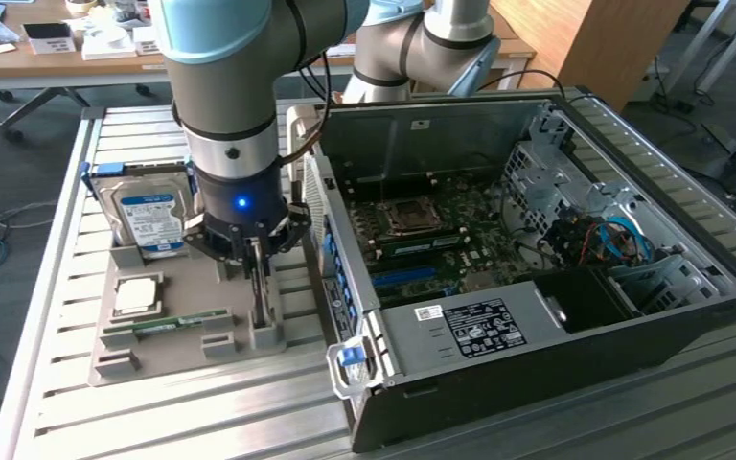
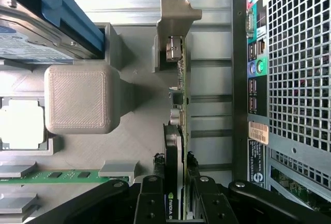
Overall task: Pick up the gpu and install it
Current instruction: 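Pick up the gpu and move the gpu toward the slot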
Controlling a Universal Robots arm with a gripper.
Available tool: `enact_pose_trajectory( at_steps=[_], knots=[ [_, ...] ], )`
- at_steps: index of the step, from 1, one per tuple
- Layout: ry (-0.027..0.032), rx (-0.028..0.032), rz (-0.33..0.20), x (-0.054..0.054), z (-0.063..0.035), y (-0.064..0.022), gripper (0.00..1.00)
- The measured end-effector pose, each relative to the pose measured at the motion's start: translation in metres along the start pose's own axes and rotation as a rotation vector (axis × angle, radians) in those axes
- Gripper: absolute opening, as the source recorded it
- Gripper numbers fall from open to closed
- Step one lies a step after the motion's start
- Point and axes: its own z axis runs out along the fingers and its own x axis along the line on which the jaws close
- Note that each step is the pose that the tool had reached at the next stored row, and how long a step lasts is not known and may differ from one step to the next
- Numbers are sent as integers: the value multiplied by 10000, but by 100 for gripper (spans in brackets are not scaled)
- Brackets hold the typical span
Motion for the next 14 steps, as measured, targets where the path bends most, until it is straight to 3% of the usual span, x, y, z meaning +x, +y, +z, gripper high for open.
enact_pose_trajectory(
  at_steps=[5, 14],
  knots=[
    [1, 1, 0, -2, -88, 4, 27],
    [4, 4, 0, -2, -107, 4, 27]
  ],
)
